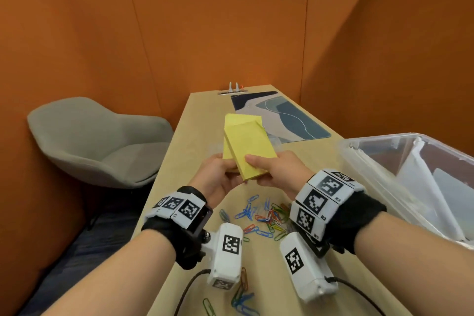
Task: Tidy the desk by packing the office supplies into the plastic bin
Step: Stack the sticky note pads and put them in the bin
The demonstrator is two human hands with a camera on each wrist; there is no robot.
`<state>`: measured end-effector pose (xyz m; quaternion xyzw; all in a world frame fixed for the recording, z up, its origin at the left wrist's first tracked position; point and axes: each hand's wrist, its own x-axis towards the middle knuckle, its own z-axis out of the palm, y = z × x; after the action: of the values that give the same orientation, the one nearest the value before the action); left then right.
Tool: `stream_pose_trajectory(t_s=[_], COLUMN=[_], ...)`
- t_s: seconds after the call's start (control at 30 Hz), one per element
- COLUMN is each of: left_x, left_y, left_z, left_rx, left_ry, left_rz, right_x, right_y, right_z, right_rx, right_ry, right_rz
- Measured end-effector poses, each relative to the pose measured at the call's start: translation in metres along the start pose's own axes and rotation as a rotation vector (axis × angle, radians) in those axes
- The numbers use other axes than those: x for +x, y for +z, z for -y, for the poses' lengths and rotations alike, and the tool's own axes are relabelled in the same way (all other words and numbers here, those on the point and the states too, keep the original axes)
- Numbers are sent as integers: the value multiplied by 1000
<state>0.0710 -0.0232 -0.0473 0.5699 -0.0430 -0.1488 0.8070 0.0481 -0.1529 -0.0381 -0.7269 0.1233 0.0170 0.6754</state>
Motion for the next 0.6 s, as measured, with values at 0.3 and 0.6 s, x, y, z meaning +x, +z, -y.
stream_pose_trajectory(t_s=[0.3, 0.6], left_x=[-26, -44], left_y=[5, 22], left_z=[-14, -11], left_rx=[413, 983], left_ry=[-78, -100], left_rz=[250, 59], right_x=[-24, -44], right_y=[-28, -30], right_z=[14, 15], right_rx=[2, -475], right_ry=[86, -67], right_rz=[35, 169])
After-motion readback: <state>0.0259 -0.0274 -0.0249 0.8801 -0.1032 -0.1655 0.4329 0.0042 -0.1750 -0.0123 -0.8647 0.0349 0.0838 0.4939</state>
